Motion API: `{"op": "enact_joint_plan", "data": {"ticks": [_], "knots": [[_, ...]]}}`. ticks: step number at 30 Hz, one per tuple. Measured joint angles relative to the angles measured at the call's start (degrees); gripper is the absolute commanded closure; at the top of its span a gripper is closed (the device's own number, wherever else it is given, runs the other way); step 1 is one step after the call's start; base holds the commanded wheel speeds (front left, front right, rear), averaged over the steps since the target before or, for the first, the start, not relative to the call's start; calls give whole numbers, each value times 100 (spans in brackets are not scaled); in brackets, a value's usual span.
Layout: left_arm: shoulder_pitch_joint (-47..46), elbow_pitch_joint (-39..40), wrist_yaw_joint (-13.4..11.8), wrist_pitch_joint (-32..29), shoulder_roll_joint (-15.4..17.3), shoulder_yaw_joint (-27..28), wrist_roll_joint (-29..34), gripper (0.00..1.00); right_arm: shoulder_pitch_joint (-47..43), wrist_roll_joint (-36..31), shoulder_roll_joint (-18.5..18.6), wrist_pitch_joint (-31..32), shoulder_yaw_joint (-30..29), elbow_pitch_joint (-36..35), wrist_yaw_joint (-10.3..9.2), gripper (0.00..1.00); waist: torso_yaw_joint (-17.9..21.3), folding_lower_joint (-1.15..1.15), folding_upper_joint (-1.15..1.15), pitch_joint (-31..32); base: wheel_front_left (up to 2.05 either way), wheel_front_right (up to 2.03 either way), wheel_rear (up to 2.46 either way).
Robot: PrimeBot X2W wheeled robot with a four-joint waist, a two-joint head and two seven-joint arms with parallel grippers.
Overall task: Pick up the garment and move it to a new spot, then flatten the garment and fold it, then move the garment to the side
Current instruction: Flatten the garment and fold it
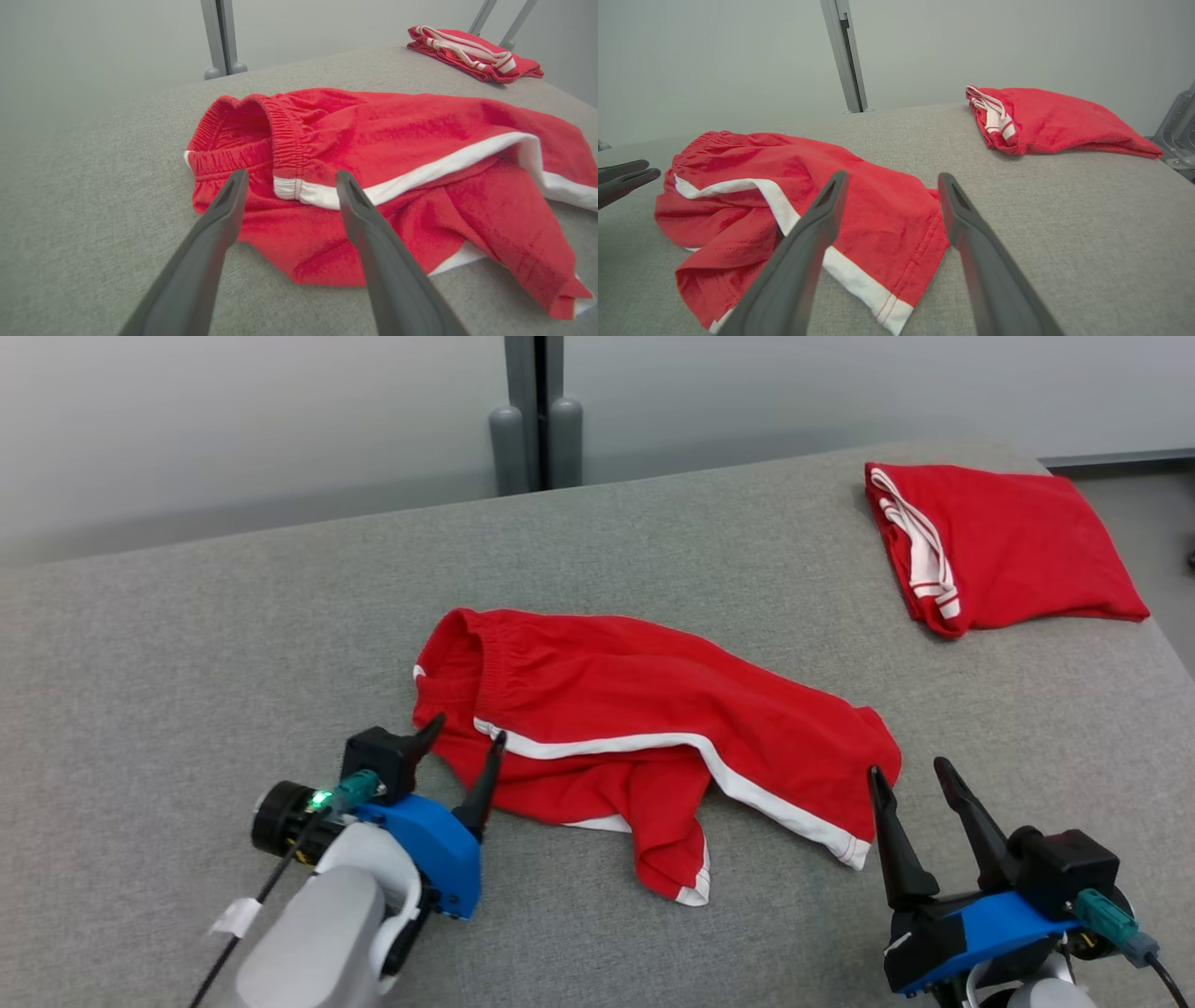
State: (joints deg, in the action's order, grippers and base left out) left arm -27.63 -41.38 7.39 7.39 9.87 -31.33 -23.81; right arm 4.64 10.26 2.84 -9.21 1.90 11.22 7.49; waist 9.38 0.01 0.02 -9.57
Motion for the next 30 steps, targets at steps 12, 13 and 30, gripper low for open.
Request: {"op": "enact_joint_plan", "data": {"ticks": [12, 13, 30], "knots": [[-496, -768, 0, 59, 126, -430, -192, 0, 104, 51, -1, -113, 44, 141, 0, 0, 243, -1, 0, -112, 0, 0, 0], [-550, -833, 0, 41, 131, -459, -194, 0, 112, 55, -1, -115, 56, 143, 0, 0, 261, -1, 0, -130, 0, 0, 0], [-815, -809, -9, 512, 113, -648, -1104, 100, 188, 140, -1, -191, -94, 211, 0, 0, 17, -1, -1, -150, 0, 0, 0]]}}
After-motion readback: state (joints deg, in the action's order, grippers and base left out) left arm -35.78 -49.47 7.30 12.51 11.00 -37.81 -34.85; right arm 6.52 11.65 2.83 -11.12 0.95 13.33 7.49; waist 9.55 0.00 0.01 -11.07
